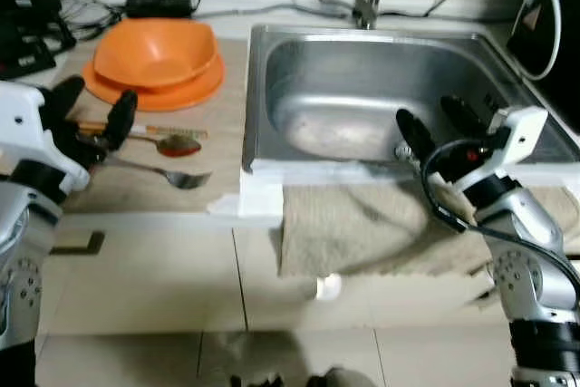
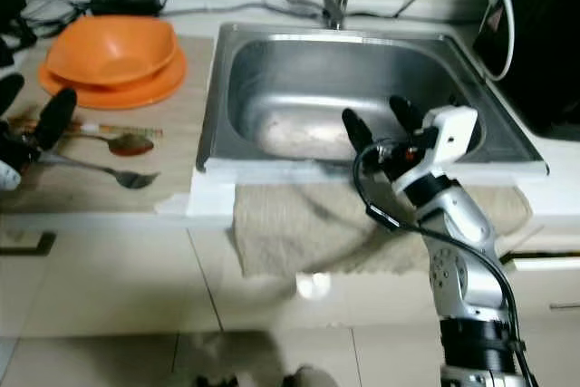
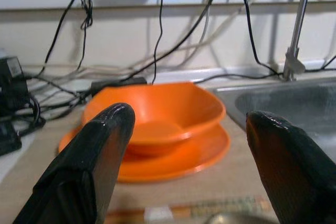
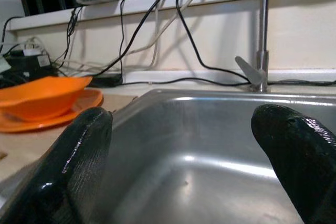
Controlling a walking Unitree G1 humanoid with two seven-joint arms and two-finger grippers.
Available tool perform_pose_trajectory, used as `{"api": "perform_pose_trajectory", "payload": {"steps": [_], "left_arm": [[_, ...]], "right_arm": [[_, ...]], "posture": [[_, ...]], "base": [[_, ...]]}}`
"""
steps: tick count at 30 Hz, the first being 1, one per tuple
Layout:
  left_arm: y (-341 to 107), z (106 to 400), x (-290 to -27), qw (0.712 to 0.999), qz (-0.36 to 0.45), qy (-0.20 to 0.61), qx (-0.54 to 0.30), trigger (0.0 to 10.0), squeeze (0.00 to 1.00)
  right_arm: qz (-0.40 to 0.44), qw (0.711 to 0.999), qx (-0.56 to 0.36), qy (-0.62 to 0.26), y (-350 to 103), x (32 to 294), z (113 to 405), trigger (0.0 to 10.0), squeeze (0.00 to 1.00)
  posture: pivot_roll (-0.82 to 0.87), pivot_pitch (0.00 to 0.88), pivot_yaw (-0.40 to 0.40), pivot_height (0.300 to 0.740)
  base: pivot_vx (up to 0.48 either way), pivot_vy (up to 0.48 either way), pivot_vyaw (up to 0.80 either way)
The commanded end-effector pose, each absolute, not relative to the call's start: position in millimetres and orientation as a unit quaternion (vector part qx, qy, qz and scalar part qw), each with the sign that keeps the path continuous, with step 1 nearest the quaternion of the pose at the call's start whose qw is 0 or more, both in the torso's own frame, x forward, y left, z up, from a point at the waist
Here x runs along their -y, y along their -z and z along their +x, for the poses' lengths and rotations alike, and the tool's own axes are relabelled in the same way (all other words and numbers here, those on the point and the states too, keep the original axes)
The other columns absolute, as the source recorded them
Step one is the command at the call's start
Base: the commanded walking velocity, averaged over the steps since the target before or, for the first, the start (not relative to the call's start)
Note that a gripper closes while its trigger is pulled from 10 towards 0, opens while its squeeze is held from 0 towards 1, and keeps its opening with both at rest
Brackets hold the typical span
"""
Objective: Kitchen organization
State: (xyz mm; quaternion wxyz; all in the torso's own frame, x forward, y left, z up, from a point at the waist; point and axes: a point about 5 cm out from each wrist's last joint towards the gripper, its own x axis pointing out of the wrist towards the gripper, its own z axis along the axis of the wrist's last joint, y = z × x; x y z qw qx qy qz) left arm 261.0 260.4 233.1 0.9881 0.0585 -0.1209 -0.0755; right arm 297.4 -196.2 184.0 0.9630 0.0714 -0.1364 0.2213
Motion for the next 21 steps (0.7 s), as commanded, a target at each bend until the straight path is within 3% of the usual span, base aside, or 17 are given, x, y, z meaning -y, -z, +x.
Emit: {"api": "perform_pose_trajectory", "payload": {"steps": [1,16,21], "left_arm": [[-239,258,-262,0.987,0.073,0.079,0.122,10.0,0.0],[-235,261,-245,0.985,0.05,0.119,0.119,10.0,0.0],[-244,257,-247,0.98,0.033,0.139,0.138,10.0,0.0]], "right_arm": [[0.084,0.957,0.14,-0.242,-186,188,298,10.0,0.0],[0.077,0.952,0.138,-0.263,-189,185,288,10.0,0.0],[0.078,0.948,0.138,-0.277,-189,182,282,10.0,0.0]], "posture": [[-0.08,0.133,-0.049,0.74],[-0.1,0.137,-0.04,0.74],[-0.1,0.142,-0.04,0.74]], "base": [[0.368,0.0,0.0],[0.346,0.0,0.0],[0.0,0.0,0.0]]}}
